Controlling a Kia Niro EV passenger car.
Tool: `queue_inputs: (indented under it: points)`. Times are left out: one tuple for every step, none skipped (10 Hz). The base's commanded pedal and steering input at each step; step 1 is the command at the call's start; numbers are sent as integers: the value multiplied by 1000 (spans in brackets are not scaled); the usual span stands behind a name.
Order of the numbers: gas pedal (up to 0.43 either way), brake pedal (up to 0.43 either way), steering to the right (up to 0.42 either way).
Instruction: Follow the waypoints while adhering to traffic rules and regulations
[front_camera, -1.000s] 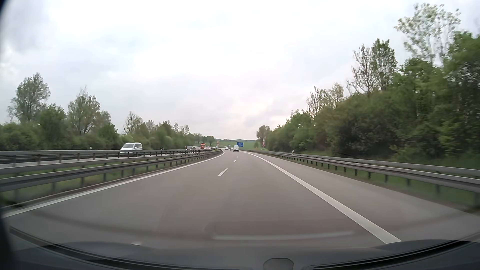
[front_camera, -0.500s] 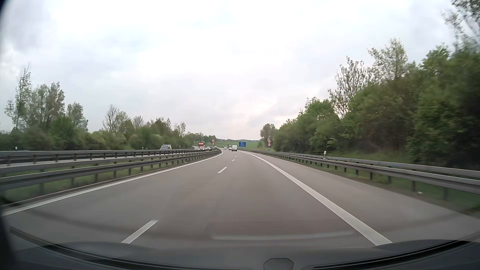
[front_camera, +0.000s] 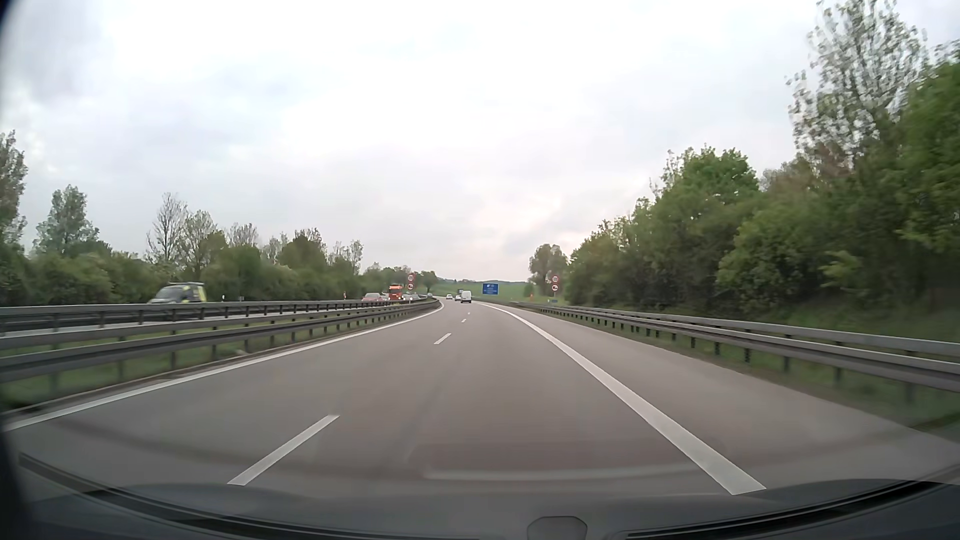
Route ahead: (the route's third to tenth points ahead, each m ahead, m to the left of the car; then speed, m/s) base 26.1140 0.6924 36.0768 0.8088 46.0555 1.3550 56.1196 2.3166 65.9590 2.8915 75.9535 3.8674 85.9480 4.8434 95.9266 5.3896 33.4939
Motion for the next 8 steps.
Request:
queue_inputs:
  points:
    - [287,0,-7]
    - [287,0,-8]
    - [311,0,-9]
    - [339,0,-9]
    - [358,0,-9]
    - [358,0,-9]
    - [358,0,-9]
    - [358,0,-9]
